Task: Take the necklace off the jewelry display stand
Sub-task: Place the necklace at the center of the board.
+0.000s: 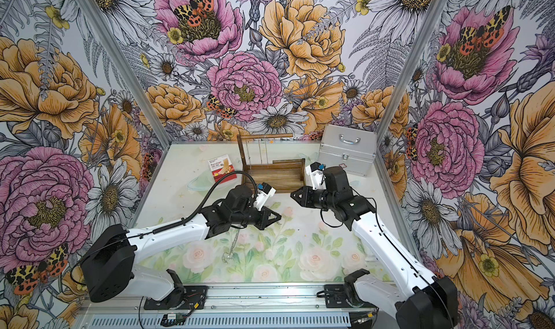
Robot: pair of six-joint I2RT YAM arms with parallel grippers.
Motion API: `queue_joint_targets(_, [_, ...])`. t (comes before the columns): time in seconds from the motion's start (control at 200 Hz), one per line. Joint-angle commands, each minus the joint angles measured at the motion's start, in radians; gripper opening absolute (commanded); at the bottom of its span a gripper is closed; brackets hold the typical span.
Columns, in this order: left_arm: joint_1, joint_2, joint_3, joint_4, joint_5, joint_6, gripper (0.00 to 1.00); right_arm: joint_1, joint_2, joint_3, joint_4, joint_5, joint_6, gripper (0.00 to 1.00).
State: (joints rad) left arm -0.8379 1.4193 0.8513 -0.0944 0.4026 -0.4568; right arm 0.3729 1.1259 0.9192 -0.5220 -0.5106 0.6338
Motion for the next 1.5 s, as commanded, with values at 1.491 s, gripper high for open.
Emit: queue_joint_targets(1.491, [0.260, 0.243, -0.002, 0.007, 0.278, -0.307, 0.00, 0.023, 0.334, -0.003, 0.013, -0.004, 0.159, 0.40])
